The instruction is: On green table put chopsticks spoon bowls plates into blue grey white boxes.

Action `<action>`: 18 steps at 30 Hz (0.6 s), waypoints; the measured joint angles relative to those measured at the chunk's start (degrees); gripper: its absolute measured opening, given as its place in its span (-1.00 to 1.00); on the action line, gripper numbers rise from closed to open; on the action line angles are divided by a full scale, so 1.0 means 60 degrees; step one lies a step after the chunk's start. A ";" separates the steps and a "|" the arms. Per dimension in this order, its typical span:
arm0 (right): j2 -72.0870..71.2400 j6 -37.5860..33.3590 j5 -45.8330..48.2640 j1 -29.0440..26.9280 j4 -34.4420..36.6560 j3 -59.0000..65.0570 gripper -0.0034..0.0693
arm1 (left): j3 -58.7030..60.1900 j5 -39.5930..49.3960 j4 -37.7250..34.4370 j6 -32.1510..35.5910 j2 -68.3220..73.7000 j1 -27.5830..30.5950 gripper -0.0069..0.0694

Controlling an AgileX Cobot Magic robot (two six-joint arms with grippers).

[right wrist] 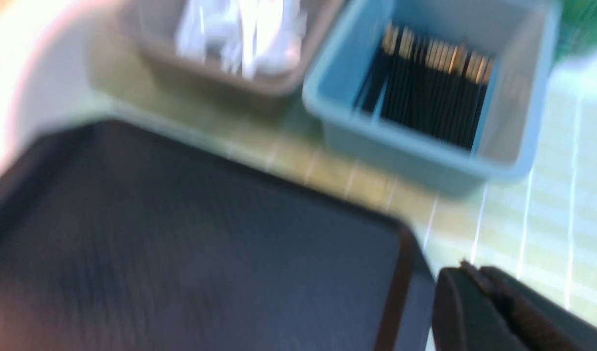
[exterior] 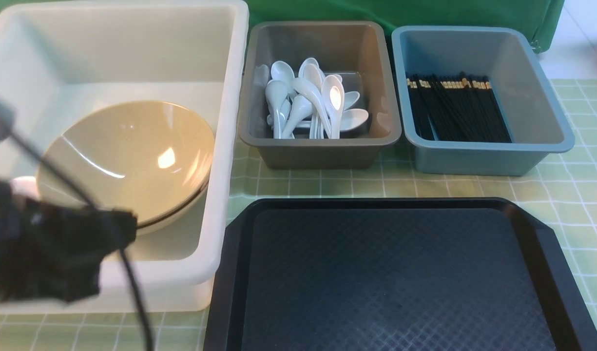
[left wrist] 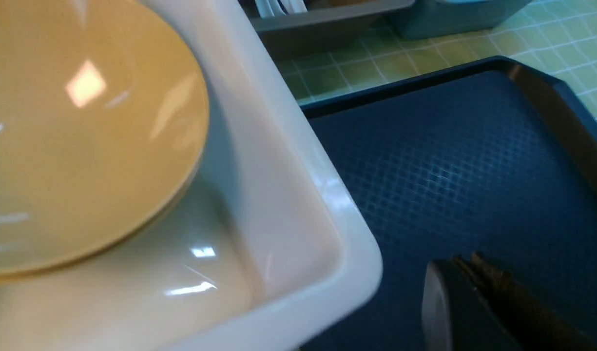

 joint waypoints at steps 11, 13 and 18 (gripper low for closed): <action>-0.4546 0.1432 -0.1321 0.0000 -0.0253 0.3914 -0.83 | 0.1499 0.0665 -0.1315 -0.1543 -0.3351 -0.0029 -0.82; -0.4633 0.1594 -0.1294 0.0000 -0.0253 0.4065 -0.83 | 0.1608 0.0665 -0.1606 -0.1554 -0.3832 -0.0029 -0.82; -0.4676 0.1606 -0.1266 0.0000 -0.0349 0.4083 -0.80 | 0.1638 0.0419 -0.1753 -0.1580 -0.4571 -0.0029 -0.82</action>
